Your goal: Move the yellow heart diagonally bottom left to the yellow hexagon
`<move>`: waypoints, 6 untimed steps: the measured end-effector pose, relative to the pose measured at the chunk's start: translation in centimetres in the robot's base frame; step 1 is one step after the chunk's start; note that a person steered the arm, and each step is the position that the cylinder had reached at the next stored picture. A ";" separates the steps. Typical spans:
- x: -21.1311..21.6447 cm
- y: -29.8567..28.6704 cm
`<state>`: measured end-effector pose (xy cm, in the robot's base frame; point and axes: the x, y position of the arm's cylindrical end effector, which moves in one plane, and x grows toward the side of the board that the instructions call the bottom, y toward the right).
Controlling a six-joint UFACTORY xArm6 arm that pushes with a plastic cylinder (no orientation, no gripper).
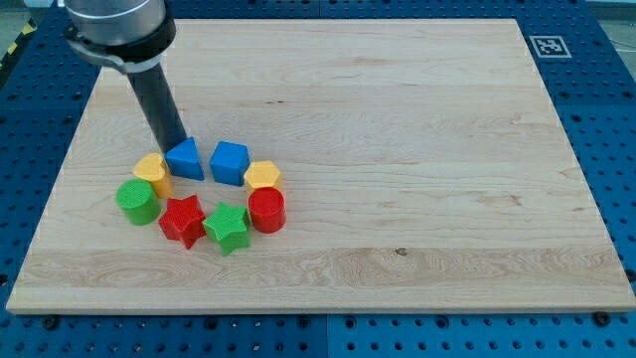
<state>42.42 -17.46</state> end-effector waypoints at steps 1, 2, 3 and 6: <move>-5.0 -0.8; -5.4 -6.2; -1.6 -10.9; 5.2 -4.5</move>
<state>47.60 -21.95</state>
